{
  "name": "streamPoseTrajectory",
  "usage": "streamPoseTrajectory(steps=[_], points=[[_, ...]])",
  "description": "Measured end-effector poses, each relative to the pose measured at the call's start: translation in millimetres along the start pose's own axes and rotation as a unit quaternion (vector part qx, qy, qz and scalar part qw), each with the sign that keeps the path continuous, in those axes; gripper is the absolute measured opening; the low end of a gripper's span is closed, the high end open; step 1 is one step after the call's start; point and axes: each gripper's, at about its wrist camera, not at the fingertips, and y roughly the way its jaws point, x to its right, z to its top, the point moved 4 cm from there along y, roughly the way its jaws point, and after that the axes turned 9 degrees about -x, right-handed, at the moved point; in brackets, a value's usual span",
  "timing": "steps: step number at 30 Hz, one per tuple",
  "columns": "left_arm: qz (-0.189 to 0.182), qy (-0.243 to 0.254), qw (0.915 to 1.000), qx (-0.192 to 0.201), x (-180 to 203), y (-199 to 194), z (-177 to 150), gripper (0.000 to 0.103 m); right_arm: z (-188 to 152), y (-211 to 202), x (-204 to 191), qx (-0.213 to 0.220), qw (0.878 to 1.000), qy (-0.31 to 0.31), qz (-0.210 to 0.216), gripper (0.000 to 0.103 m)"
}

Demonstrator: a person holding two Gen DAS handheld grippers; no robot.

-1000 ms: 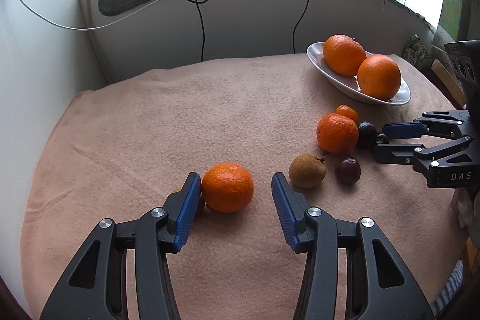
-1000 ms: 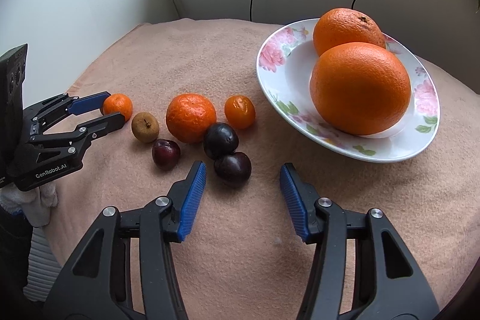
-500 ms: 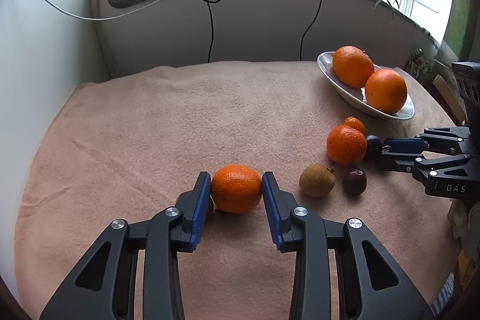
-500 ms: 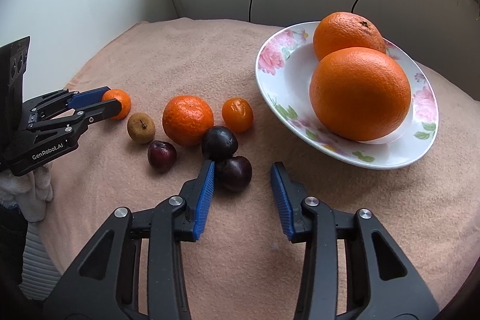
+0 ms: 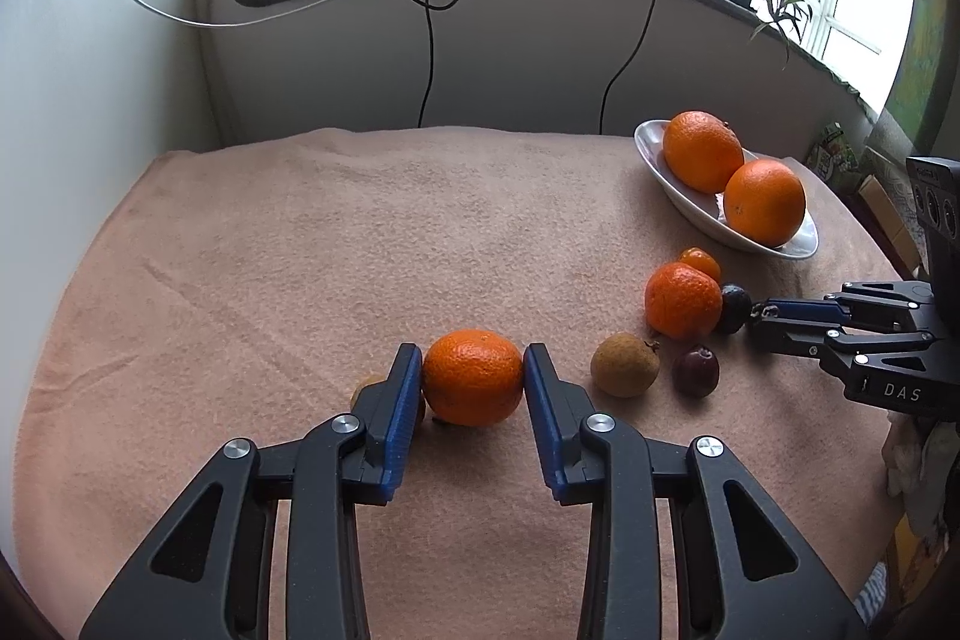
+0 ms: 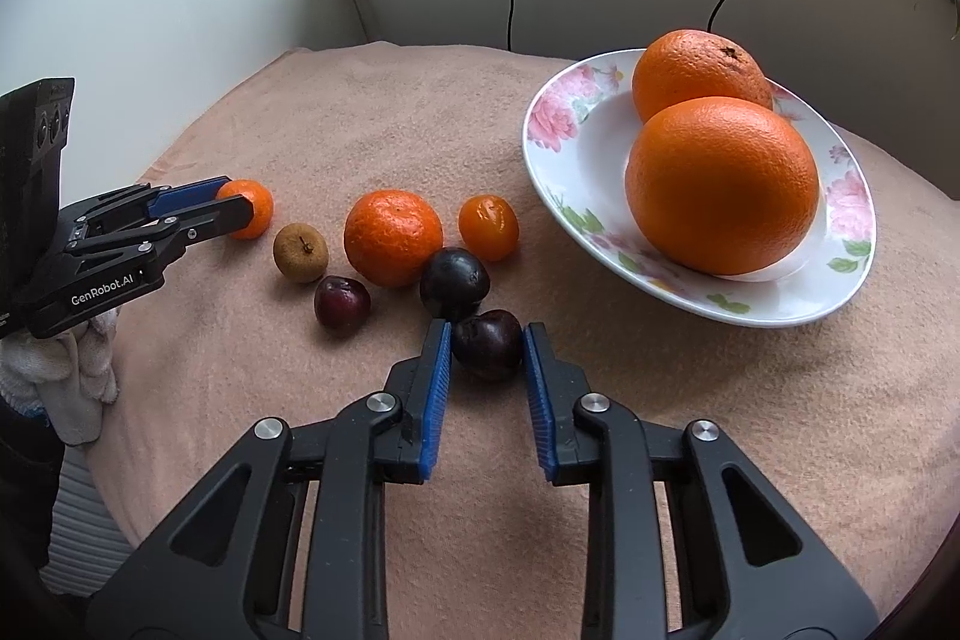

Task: Organize fruits
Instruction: 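Lift the tangerine with the left tool while the right tool carries the plum over the plate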

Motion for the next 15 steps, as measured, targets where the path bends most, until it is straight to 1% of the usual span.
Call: streamPoseTrajectory(steps=[6, 15], points=[[-0.013, -0.007, 0.9998, 0.016, 2, -12, 5, 0.033, -4, -19, 7, 0.016, 1.0, 0.007, 0.003, 0.025], [-0.04, 0.006, 0.9986, 0.036, 26, -17, 25, 0.033, -9, -46, 20, 0.041, 0.999, 0.019, 0.002, 0.025]])
